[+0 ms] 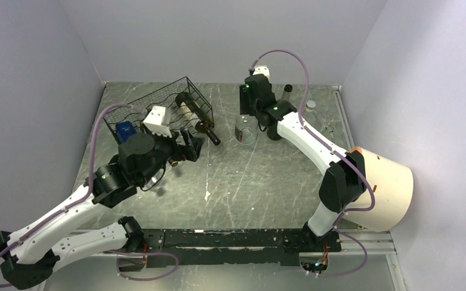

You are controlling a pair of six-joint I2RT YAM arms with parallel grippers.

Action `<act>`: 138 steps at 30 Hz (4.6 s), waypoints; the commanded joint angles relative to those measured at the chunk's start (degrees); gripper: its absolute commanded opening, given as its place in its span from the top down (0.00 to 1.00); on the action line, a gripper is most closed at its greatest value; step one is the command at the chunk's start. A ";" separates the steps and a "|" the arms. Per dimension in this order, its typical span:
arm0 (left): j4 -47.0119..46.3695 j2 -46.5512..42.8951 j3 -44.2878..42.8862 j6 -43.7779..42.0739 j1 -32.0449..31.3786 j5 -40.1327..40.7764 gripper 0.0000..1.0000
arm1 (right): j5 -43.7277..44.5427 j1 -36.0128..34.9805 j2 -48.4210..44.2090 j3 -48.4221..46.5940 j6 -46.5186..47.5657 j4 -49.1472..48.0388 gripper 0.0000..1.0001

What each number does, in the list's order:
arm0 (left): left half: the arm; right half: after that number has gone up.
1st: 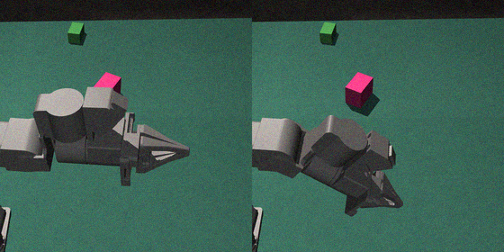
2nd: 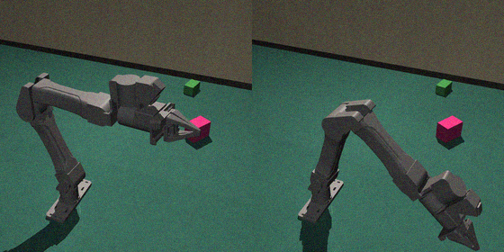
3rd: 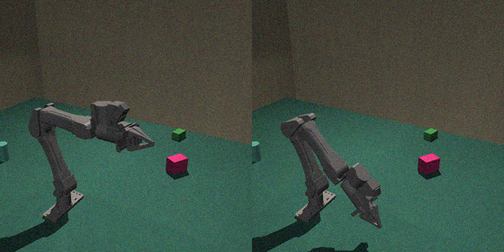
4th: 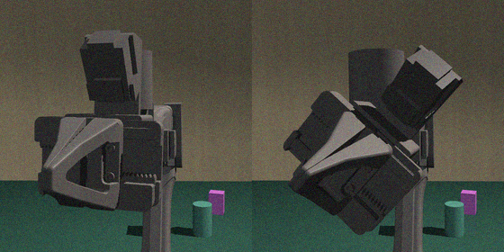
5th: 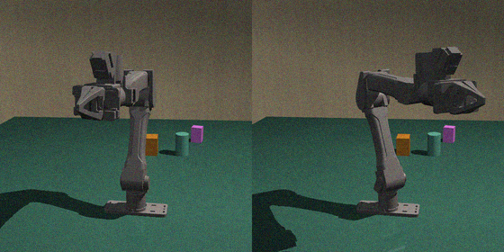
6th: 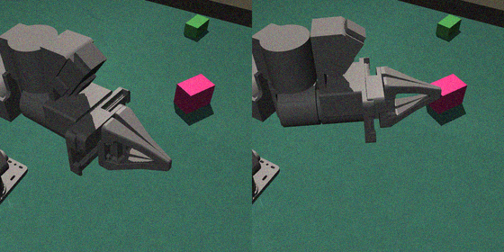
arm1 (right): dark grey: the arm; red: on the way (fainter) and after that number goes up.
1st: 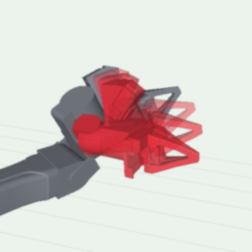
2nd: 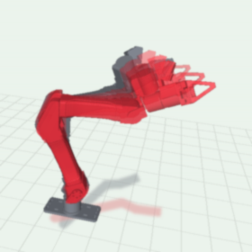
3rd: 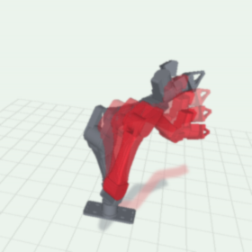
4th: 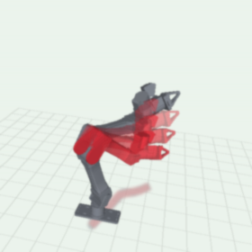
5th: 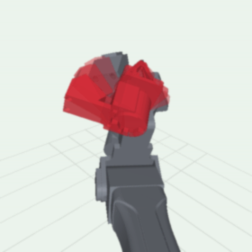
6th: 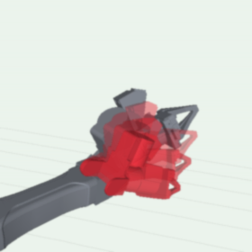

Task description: Put the wine bottle on the wine rack

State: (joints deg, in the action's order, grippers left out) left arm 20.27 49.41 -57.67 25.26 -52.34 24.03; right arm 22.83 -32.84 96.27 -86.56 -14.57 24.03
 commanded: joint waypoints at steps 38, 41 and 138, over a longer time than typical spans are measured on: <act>-4.42 12.77 -2.45 -4.78 0.08 -8.78 0.02 | -14.98 1.99 -15.76 28.03 1.00 -9.90 1.00; -5.71 16.05 -3.76 -4.78 0.65 -11.11 0.02 | -15.47 1.83 -20.96 34.28 -1.46 -9.08 1.00; -3.36 21.62 -4.55 -2.10 4.50 -14.87 0.02 | -16.27 -0.92 -4.60 45.56 -4.94 -20.15 1.00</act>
State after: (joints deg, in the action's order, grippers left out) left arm 16.62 71.37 -60.60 22.98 -48.40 8.40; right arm 4.14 -33.45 91.90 -43.64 -19.49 2.83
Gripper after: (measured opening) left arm 0.985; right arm 0.387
